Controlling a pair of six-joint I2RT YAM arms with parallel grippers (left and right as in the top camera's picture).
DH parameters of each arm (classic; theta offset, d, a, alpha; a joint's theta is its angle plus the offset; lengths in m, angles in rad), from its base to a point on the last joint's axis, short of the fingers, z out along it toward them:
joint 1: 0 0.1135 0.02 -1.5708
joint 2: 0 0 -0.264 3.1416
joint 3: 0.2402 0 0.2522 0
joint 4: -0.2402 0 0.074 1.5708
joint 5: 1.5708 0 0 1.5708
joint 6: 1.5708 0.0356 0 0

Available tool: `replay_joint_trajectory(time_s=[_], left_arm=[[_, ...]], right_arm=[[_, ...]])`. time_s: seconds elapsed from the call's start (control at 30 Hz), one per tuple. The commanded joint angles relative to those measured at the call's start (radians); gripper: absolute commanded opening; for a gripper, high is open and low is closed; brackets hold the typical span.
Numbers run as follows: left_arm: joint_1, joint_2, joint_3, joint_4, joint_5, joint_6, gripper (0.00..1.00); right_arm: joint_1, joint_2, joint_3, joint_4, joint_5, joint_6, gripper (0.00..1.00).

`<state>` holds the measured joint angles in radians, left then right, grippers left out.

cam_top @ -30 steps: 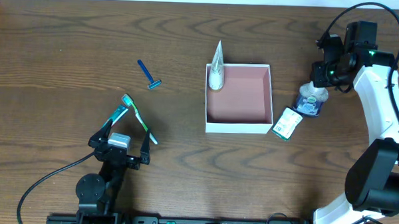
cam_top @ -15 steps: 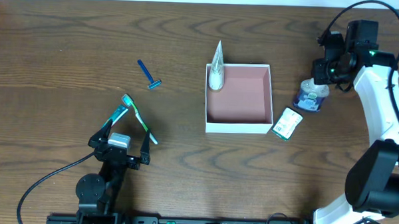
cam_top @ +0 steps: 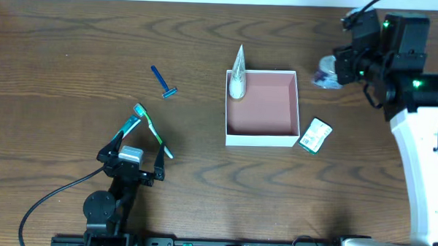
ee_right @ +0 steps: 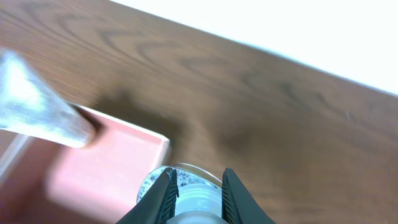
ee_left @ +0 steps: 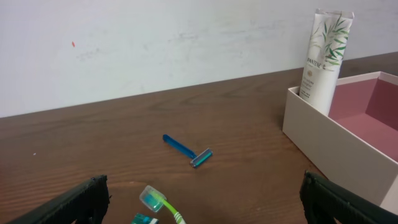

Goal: Pack container
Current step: 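Move right gripper to the blue soap pump bottle and grasp it, then carry the soap bottle into the box beside the tube and release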

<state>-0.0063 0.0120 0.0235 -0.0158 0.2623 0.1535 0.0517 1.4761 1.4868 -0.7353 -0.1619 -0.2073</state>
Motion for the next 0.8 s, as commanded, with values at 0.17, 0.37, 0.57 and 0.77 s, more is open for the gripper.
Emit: replay_joint_trajectory(time_s=[0.17, 0.37, 0.57, 0.77], left_arm=[[0.006, 0.000, -0.019, -0.032, 0.011, -0.006, 0.98], [0.006, 0.000, -0.019, -0.032, 0.011, -0.006, 0.98], [0.006, 0.000, -0.019, -0.032, 0.011, -0.006, 0.98], [0.006, 0.000, -0.019, -0.032, 0.011, -0.006, 0.98]], right_arm=[[0.186, -0.029, 0.039, 0.096, -0.029, 0.103, 0.01], [0.243, 0.033, 0.039, 0.156, -0.006, 0.195, 0.01], [0.257, 0.102, 0.039, 0.167, -0.003, 0.258, 0.01], [0.285, 0.164, 0.039, 0.179, -0.001, 0.266, 0.01]])
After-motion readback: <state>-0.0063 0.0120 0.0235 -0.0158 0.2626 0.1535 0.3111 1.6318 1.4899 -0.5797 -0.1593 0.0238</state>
